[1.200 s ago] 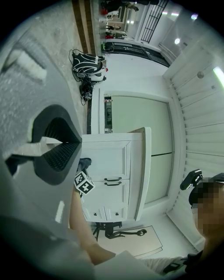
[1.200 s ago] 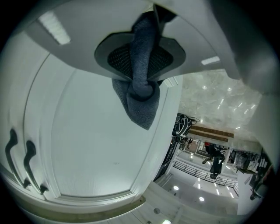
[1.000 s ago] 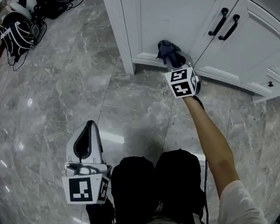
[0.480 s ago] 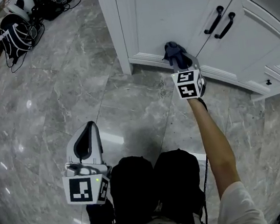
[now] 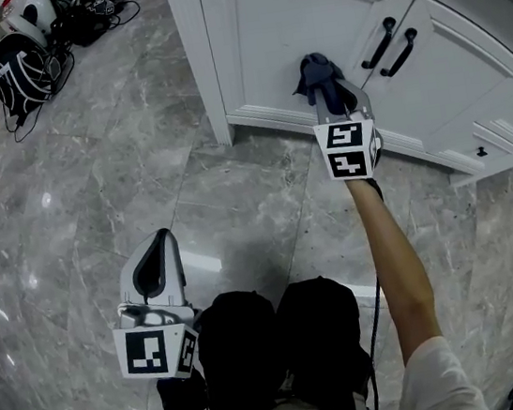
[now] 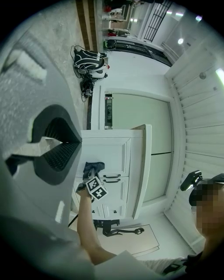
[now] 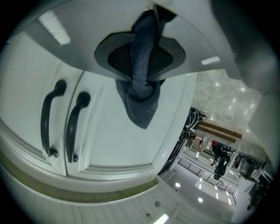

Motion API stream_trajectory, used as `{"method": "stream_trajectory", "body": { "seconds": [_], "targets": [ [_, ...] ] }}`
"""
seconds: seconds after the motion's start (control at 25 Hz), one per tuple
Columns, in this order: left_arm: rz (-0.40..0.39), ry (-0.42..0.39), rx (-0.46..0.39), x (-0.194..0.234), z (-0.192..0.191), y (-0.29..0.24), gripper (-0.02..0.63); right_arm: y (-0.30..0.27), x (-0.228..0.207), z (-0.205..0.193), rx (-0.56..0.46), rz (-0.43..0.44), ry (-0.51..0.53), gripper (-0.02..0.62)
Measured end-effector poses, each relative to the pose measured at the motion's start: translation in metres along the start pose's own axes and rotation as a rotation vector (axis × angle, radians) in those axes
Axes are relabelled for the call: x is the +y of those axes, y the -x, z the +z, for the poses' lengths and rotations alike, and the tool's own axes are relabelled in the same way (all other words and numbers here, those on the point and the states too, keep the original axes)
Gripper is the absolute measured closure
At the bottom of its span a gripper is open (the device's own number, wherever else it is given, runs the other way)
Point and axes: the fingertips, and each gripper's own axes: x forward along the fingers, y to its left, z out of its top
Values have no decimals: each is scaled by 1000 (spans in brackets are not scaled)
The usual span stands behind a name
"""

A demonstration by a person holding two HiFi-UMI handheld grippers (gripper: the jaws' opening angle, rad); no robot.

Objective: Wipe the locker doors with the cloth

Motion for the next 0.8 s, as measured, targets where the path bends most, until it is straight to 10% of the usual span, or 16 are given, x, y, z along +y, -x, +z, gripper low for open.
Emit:
{"method": "stream_trajectory", "body": {
  "seconds": [0.8],
  "targets": [
    [-4, 24, -28, 5, 2, 7, 604, 32, -59, 143, -139, -123, -21, 508]
  ]
}}
